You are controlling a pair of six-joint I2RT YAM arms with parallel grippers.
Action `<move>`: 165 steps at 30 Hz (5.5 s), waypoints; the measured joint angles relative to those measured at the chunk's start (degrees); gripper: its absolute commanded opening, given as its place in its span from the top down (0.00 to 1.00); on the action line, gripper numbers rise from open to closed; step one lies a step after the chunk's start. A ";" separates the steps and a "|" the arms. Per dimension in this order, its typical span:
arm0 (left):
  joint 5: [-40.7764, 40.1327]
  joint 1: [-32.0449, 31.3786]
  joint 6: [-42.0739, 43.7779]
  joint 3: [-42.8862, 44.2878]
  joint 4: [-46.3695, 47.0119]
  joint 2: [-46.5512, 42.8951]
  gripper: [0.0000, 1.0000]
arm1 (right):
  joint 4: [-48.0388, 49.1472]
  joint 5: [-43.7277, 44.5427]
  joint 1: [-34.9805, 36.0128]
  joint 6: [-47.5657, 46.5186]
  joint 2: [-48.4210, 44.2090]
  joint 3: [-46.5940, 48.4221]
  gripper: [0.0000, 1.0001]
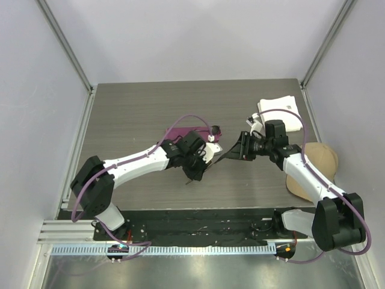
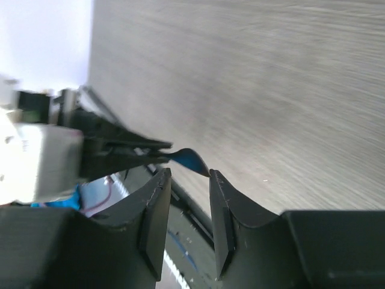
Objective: Fold the napkin into a case and place the utensils inside
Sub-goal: Pass from the left arm to the right, then insert the knife into the folded napkin.
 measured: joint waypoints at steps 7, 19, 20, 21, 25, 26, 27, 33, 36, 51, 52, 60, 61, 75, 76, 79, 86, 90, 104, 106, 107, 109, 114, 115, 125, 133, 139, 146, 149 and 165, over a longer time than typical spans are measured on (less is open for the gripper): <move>-0.17 -0.04 2.93 -0.46 -2.03 -0.59 1.00 | 0.50 -6.14 -0.09 -1.70 0.07 0.00 0.57; 1.01 -0.07 4.48 -2.21 -2.29 -4.55 1.00 | 4.24 -11.52 -0.24 -1.14 3.02 -0.02 0.72; 1.20 -0.07 4.59 -2.29 -2.27 -4.55 1.00 | 4.59 -11.82 -0.24 -0.94 3.10 -0.02 0.74; 1.40 -0.07 4.63 -2.36 -2.29 -4.55 1.00 | 5.18 -12.26 -0.24 -0.63 3.13 -0.02 0.76; 1.57 -0.04 5.01 -2.38 -2.36 -4.57 1.00 | 8.09 -14.10 -0.33 1.20 3.37 -0.81 0.92; 1.62 -0.04 5.25 -2.38 -2.40 -4.59 1.00 | 8.61 -14.34 -0.37 1.53 3.37 -1.20 0.98; 1.66 -0.07 5.55 -2.38 -2.49 -4.59 1.00 | 9.07 -14.56 -0.42 1.73 3.37 -1.60 0.99; 1.33 0.63 5.20 -2.38 -3.15 -4.63 0.41 | 12.72 -15.85 -0.57 5.55 3.37 -3.52 0.99; 2.99 4.94 0.98 -3.10 -0.24 -6.01 0.34 | 17.05 -12.55 -0.50 9.07 2.97 -5.31 0.99; -0.48 33.51 -32.61 -3.32 16.39 1.27 0.92 | 43.12 5.75 -2.05 27.02 13.20 -8.13 0.99; -0.79 33.77 -33.62 -3.06 16.39 2.84 0.92 | 43.98 6.27 -2.36 27.19 14.67 -7.17 0.99; -2.89 34.14 -37.44 3.28 16.92 11.02 0.94 | 50.66 7.82 -5.49 29.20 24.87 -2.51 0.99; -3.06 34.25 -37.70 3.87 17.20 11.39 0.94 | 50.93 7.87 -5.77 29.24 25.59 -2.29 0.99; -4.57 34.97 -37.92 5.60 18.12 17.77 1.00 | 55.12 7.72 -6.62 30.18 31.01 -2.14 0.99; -4.76 34.97 -37.92 5.60 18.10 17.84 1.00 | 55.39 7.72 -6.60 30.34 31.36 -2.14 0.99; -5.29 34.97 -37.90 5.60 18.12 17.88 1.00 | 56.30 7.72 -6.34 30.62 32.22 -2.14 0.99; -6.23 34.97 -37.92 4.81 19.08 18.01 1.00 | 60.28 7.80 -4.66 32.74 35.78 -2.05 0.99; -6.29 34.97 -37.97 3.56 19.61 18.01 1.00 | 62.34 7.76 -3.76 34.14 37.70 -1.75 0.99; -6.01 34.97 -37.97 2.43 22.34 18.03 1.00 | 70.25 7.72 -0.55 39.95 47.76 2.93 0.99; -5.86 34.97 -37.97 2.43 22.45 18.03 1.00 | 70.38 7.56 -0.11 40.15 48.48 3.87 0.99; -5.79 34.97 -37.97 2.43 22.47 18.03 1.00 | 70.34 7.52 0.11 40.15 48.78 4.35 0.99; -5.64 34.97 -37.97 2.43 22.60 18.03 1.00 | 70.31 7.34 0.63 40.09 49.59 5.40 0.99; -5.44 34.97 -37.99 2.43 22.64 18.03 1.00 | 69.77 6.95 1.73 39.98 51.52 7.06 0.95; -5.44 34.97 -37.99 2.43 22.64 18.03 1.00 | 69.72 6.91 1.95 39.89 51.63 7.06 0.94; -5.42 34.97 -37.94 2.43 22.62 18.01 0.98 | 65.64 6.86 2.97 36.83 52.39 8.26 0.74; -5.73 35.65 -36.79 2.40 19.61 13.35 0.76 | 57.24 6.27 3.15 30.97 52.00 10.71 0.63; -7.39 37.88 -34.84 2.43 16.79 7.87 0.77 | 46.82 6.51 3.19 24.24 49.96 14.01 0.61; -9.62 38.47 -33.07 2.16 13.20 7.98 0.78 | 36.44 7.43 3.23 17.14 48.65 17.70 0.60; -10.23 38.45 -32.70 2.16 12.81 8.33 0.75 | 32.48 7.91 3.52 14.78 48.54 19.61 0.59; -9.64 38.07 -32.35 2.21 12.72 15.37 0.83 | 18.01 14.64 6.86 7.98 48.15 27.19 0.55</move>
